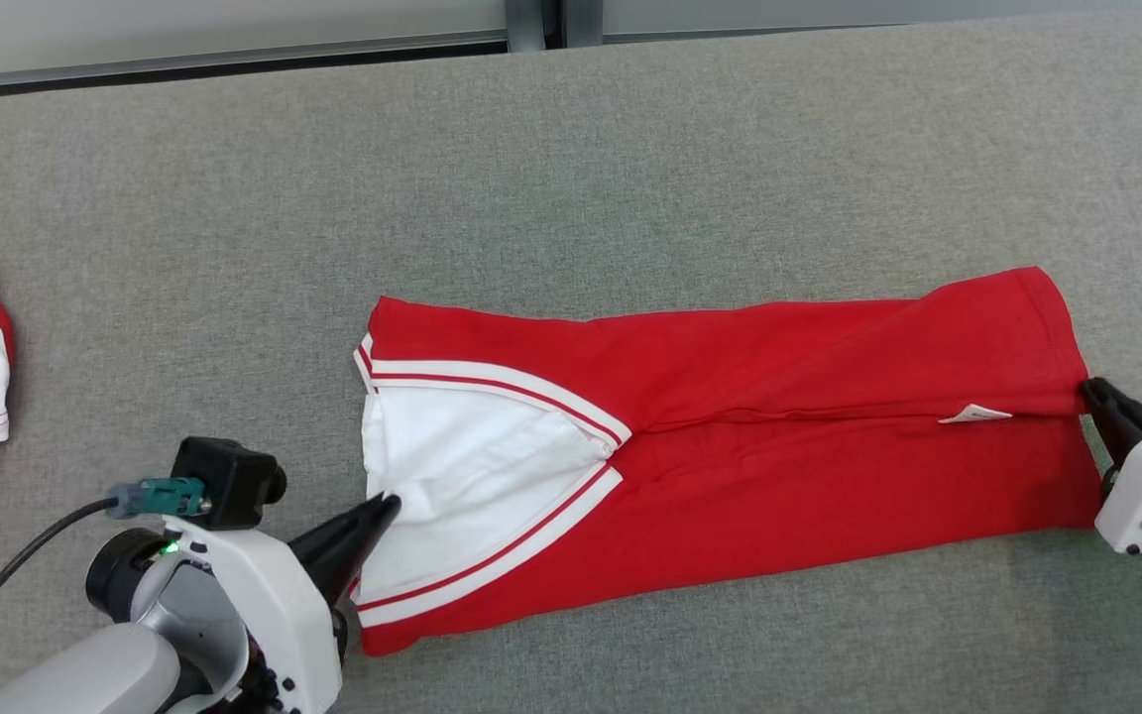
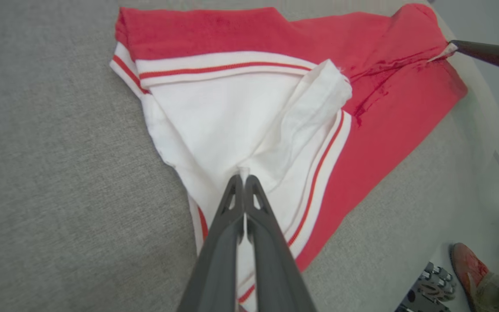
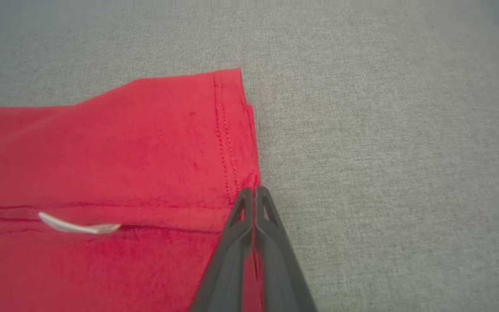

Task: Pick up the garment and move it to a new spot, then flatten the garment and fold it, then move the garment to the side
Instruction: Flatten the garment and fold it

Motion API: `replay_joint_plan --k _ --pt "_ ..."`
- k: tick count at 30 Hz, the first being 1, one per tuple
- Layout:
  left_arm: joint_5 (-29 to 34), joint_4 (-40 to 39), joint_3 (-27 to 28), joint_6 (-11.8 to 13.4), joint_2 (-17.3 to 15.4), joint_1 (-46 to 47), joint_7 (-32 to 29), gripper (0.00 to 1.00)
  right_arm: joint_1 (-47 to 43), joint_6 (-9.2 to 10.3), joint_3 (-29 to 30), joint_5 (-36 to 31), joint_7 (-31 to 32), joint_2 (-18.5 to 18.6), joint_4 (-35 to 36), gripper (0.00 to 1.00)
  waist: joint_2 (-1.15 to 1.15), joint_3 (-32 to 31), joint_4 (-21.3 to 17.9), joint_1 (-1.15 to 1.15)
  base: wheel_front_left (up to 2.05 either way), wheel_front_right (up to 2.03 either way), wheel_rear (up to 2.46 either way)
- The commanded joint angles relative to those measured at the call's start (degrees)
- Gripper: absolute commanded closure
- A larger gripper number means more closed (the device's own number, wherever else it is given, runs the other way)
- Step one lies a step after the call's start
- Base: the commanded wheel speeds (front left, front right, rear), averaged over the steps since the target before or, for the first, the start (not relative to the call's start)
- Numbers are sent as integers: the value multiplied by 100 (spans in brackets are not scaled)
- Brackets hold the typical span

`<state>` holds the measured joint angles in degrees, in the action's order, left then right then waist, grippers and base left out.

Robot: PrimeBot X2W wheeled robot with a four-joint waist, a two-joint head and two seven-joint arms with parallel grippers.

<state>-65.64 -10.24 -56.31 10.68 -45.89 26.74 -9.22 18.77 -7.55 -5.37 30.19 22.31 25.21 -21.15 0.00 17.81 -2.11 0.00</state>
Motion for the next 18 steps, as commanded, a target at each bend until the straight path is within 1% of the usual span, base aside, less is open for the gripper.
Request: replay_joint_plan --k 1,3,5,8,11,14,15,18 --pt "47 50 54 64 38 -64 88 0 -42 11 72 -44 -96 -17 3 0 0 -19 2 0 0 0 0" --pt "133 204 113 173 257 -176 470 0 -113 10 212 -124 -289 -140 3 0 0 -84 7 0 0 0 0" --pt "243 375 206 335 442 -310 931 0 -206 11 368 -215 -531 -238 43 0 0 -168 6 0 0 0 0" --pt "453 604 302 630 767 -578 1635 0 -426 10 601 -322 -981 -427 141 0 0 -334 19 0 0 0 0" --pt "676 828 384 966 1087 -827 2176 0 -744 10 875 -292 -1390 -696 220 0 0 -511 71 0 0 0 0" --pt "1200 1034 487 1400 1431 -984 2401 0 -948 10 1087 -142 -1585 -978 176 0 0 -637 156 0 0 0 0" --pt "1222 1032 623 1485 1644 -1086 2423 0 -980 10 1120 -66 -1584 -1041 142 0 0 -661 200 0 0 0 0" --pt "1881 864 1201 1602 2047 -1250 2441 0 -942 9 1269 229 -1515 -1159 4 0 0 -730 384 0 0 0 0"
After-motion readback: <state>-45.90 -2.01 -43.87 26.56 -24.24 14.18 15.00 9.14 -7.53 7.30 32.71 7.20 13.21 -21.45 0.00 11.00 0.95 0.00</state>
